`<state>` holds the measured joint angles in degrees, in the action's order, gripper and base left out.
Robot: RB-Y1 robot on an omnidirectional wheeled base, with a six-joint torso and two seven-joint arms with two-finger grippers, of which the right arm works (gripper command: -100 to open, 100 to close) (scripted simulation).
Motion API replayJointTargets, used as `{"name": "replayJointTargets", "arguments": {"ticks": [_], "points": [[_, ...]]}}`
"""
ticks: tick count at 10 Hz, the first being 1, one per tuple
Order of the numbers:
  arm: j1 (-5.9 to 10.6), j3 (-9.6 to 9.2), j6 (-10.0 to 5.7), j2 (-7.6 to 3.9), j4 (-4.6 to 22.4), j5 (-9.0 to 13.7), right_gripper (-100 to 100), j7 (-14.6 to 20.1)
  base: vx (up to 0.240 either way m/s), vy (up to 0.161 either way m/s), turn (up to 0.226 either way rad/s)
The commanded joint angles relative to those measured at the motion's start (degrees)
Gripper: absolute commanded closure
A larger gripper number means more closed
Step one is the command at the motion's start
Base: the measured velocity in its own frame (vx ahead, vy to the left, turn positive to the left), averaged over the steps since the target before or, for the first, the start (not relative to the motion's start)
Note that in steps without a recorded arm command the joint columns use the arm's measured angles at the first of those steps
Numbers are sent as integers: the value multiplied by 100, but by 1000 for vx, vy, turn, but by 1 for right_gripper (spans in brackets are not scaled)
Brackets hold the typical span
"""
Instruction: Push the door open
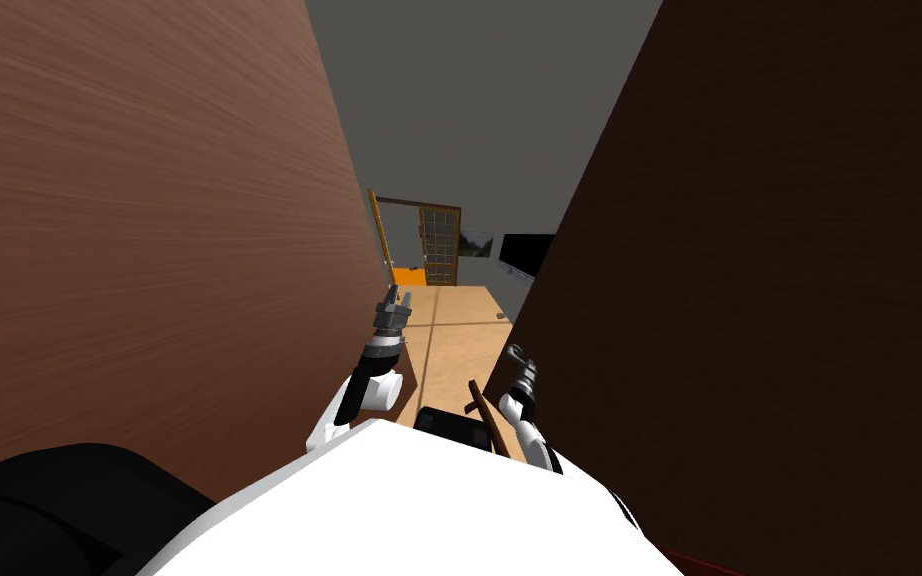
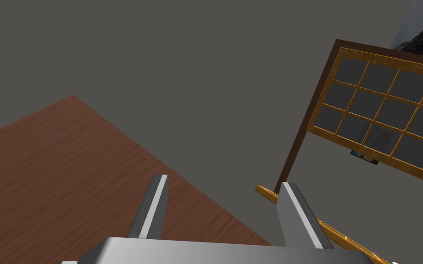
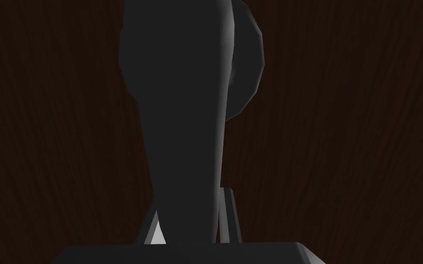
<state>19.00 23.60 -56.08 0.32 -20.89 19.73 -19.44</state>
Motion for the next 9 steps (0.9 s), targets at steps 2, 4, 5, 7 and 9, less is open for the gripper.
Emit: {"name": "replayJointTargets", "arguments": {"ticks": [2, 4, 5, 7, 9], "points": [[-51, -32, 81, 125, -249, 1, 100, -63, 63, 5, -14], [-19, -38, 50, 208, 70, 37, 100, -90, 44, 16, -53], [-19, -38, 50, 208, -155, 37, 100, -90, 20, 11, -16], [-19, -38, 50, 208, -187, 37, 100, -90, 4, 0, 20], [-44, 9, -42, 127, -77, 66, 100, -65, -3, -2, -9]]}}
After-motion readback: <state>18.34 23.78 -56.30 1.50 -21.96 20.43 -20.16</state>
